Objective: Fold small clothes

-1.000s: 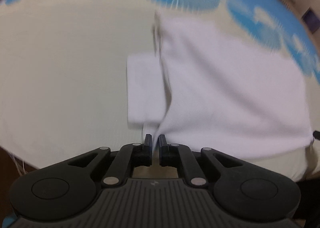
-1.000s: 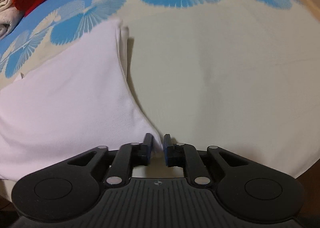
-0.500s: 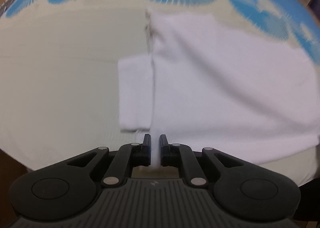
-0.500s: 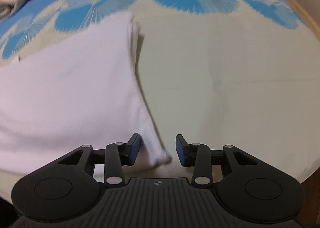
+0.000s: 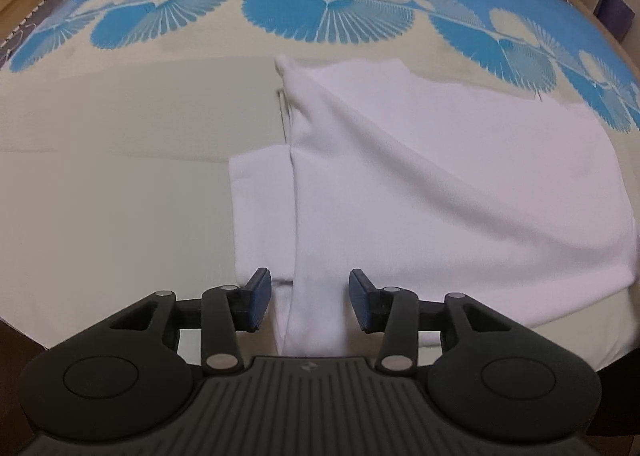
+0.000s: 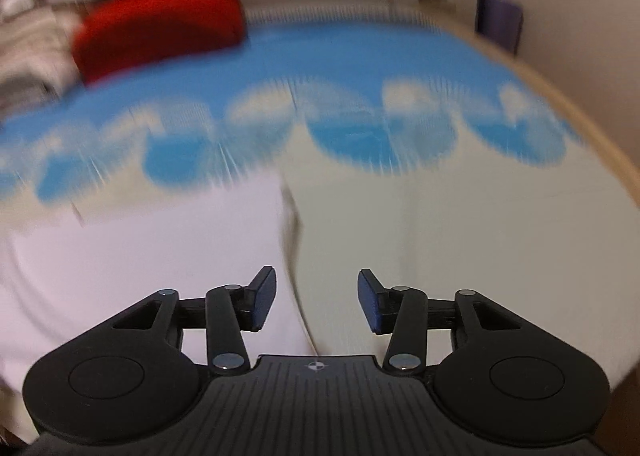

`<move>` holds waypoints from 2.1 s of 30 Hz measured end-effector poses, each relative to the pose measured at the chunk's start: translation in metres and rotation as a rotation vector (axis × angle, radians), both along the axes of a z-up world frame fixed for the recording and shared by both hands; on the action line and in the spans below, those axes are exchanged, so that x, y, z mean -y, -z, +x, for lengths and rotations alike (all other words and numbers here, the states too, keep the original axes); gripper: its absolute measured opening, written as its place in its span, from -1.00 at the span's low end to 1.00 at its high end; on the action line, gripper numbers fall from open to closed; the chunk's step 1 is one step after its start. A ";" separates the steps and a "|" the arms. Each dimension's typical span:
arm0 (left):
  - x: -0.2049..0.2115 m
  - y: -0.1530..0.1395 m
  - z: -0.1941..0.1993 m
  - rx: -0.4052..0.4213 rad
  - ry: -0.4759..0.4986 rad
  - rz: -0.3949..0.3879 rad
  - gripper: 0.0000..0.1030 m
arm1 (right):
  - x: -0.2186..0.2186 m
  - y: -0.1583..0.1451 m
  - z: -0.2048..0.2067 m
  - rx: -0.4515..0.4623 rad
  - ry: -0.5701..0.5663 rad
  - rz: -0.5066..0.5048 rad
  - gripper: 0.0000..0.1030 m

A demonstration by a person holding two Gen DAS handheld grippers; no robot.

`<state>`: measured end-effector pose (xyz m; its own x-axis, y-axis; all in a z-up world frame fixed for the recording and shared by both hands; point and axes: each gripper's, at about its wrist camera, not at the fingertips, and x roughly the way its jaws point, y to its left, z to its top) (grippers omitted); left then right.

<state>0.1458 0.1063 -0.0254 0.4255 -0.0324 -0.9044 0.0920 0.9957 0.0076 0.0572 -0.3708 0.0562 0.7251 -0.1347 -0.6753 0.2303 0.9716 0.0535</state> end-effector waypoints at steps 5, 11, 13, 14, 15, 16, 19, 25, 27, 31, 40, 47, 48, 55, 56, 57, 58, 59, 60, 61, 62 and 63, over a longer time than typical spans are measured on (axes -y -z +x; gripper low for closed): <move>0.011 -0.014 -0.009 0.075 0.002 -0.004 -0.05 | -0.003 -0.037 -0.022 0.182 -0.063 -0.004 0.33; 0.027 -0.048 -0.041 0.257 0.018 -0.026 -0.02 | 0.002 -0.002 -0.027 0.135 -0.002 0.084 0.35; 0.035 -0.055 -0.049 0.258 0.008 -0.036 -0.02 | -0.007 0.011 -0.026 0.086 -0.014 0.063 0.34; 0.038 -0.056 -0.052 0.249 -0.014 -0.057 -0.02 | -0.010 0.014 -0.024 0.070 -0.030 0.045 0.34; 0.040 -0.056 -0.053 0.239 -0.037 -0.085 -0.02 | -0.012 0.016 -0.022 0.057 -0.049 0.025 0.34; 0.040 -0.053 -0.055 0.222 -0.073 -0.133 -0.02 | -0.014 0.018 -0.019 0.051 -0.062 0.008 0.34; 0.037 -0.031 -0.058 0.169 -0.165 -0.242 -0.03 | -0.011 0.021 -0.021 0.031 -0.057 0.025 0.34; 0.026 0.008 -0.048 0.055 -0.257 -0.297 -0.02 | -0.004 0.025 -0.021 0.021 -0.046 0.072 0.35; 0.016 0.020 -0.045 0.004 -0.301 -0.355 0.05 | -0.003 0.024 -0.022 0.025 -0.051 0.070 0.34; 0.002 0.046 -0.041 -0.102 -0.388 -0.400 0.08 | 0.002 0.024 -0.023 0.032 -0.043 0.081 0.35; -0.012 0.045 -0.043 -0.091 -0.438 -0.417 0.11 | -0.004 0.024 -0.022 0.026 -0.059 0.070 0.35; -0.029 0.045 -0.041 -0.078 -0.522 -0.456 0.11 | -0.009 0.023 -0.024 0.023 -0.068 0.052 0.35; -0.032 0.045 -0.041 -0.073 -0.535 -0.461 0.11 | -0.010 0.023 -0.024 0.022 -0.069 0.050 0.35; -0.039 0.046 -0.036 -0.054 -0.589 -0.486 0.11 | -0.011 0.026 -0.024 0.004 -0.070 0.032 0.35; -0.039 0.046 -0.035 -0.052 -0.590 -0.483 0.10 | -0.011 0.026 -0.024 0.003 -0.072 0.030 0.35; -0.039 0.046 -0.035 -0.049 -0.589 -0.479 0.09 | -0.011 0.026 -0.024 0.001 -0.073 0.026 0.35; -0.039 0.046 -0.035 -0.047 -0.591 -0.475 0.08 | -0.012 0.027 -0.024 0.000 -0.076 0.023 0.35; -0.040 0.046 -0.035 -0.045 -0.592 -0.472 0.07 | -0.012 0.027 -0.024 -0.002 -0.079 0.019 0.35; -0.040 0.046 -0.034 -0.044 -0.596 -0.472 0.06 | -0.013 0.027 -0.024 -0.003 -0.082 0.015 0.35; -0.041 0.046 -0.034 -0.044 -0.599 -0.473 0.06 | -0.014 0.028 -0.025 -0.005 -0.086 0.010 0.35; -0.041 0.047 -0.033 -0.043 -0.601 -0.473 0.06 | -0.015 0.028 -0.025 -0.006 -0.090 0.004 0.35; -0.041 0.047 -0.033 -0.043 -0.602 -0.473 0.06 | -0.016 0.028 -0.025 -0.008 -0.094 -0.004 0.35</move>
<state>0.1129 0.1472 -0.0720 0.4571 -0.1938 -0.8681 -0.4765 0.7708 -0.4229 0.0324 -0.3547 0.0280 0.7295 -0.0690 -0.6805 0.1383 0.9892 0.0479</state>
